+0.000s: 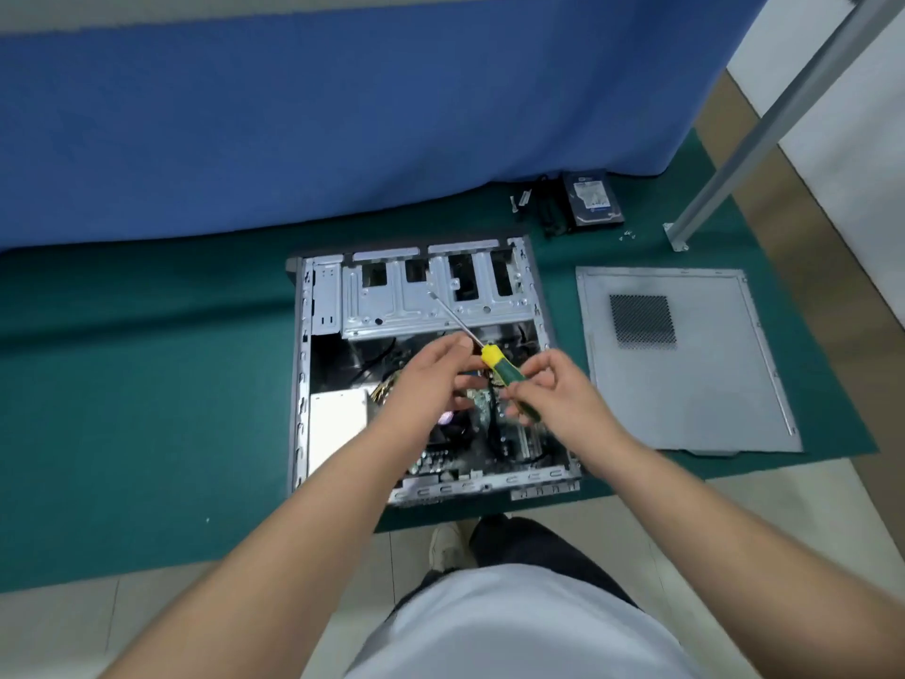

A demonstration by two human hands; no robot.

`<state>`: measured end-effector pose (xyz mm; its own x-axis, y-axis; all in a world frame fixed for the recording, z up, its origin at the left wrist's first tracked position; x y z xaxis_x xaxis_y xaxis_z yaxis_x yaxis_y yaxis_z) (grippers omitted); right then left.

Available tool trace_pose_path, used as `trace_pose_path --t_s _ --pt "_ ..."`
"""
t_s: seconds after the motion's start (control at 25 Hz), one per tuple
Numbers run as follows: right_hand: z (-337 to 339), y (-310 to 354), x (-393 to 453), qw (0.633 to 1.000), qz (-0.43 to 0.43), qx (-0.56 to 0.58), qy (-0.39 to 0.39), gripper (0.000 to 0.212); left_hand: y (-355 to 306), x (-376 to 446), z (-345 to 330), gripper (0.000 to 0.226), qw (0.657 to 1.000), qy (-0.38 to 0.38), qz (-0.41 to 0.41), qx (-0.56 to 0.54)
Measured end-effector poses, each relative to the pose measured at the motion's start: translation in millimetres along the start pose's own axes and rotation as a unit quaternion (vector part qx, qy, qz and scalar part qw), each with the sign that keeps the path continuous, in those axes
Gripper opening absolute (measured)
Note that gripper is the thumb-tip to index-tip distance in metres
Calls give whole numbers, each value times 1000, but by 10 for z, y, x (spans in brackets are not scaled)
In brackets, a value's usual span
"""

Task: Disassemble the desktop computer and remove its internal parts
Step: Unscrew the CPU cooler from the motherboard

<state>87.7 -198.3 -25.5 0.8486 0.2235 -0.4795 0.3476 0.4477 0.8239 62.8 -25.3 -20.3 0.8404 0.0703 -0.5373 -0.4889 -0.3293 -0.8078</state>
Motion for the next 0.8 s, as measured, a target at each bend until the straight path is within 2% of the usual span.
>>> trace_pose_path --t_s 0.12,0.2,0.28,0.32,0.36,0.44,0.48,0.52,0.56,0.64,0.72,0.8 --pt "93 -28 117 1000 8 11 -5 12 -145 219 -374 28 996 54 -5 72" --pt "216 5 236 1000 2 13 -11 16 -250 345 -537 33 984 96 -16 147" --pt "408 18 400 999 -9 48 -22 18 -371 486 -537 40 962 114 -52 241" --pt "549 1 509 998 -17 56 -39 18 -442 583 -464 44 943 100 -79 306" --pt "694 -37 621 997 -31 48 -60 18 -513 684 -330 47 910 68 -114 393" --pt "936 -178 860 993 -74 25 -92 18 -613 882 -6 55 795 2 -170 583" --pt "1011 -268 989 990 -99 11 -97 17 -607 974 165 59 749 -18 -166 641" --pt "1065 -358 1136 988 -119 -13 -95 19 -564 1074 334 62 725 -28 -140 674" --pt "1088 -431 1286 986 -134 -47 -89 23 -496 1155 483 65 719 -33 -105 686" --pt "1069 -529 1592 980 -151 -109 -68 28 -337 1247 673 71 740 -30 -53 669" --pt "1013 -587 1882 971 -165 -168 -50 22 -246 1274 733 74 756 -30 -44 653" --pt "964 -639 2109 955 -178 -234 -38 15 -218 1272 749 73 751 -40 -44 658"
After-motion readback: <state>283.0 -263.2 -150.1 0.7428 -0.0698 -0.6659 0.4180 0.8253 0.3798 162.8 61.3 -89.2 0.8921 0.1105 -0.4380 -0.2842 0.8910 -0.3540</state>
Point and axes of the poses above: each hand's wrist, its own x-axis towards the middle knuckle, its own z-axis out of the back of the hand, y = z × x, the point moved 6 cm from there along x, towards the middle knuckle, and after that the axes turned 8 degrees about -x, right-handed, at the moved point
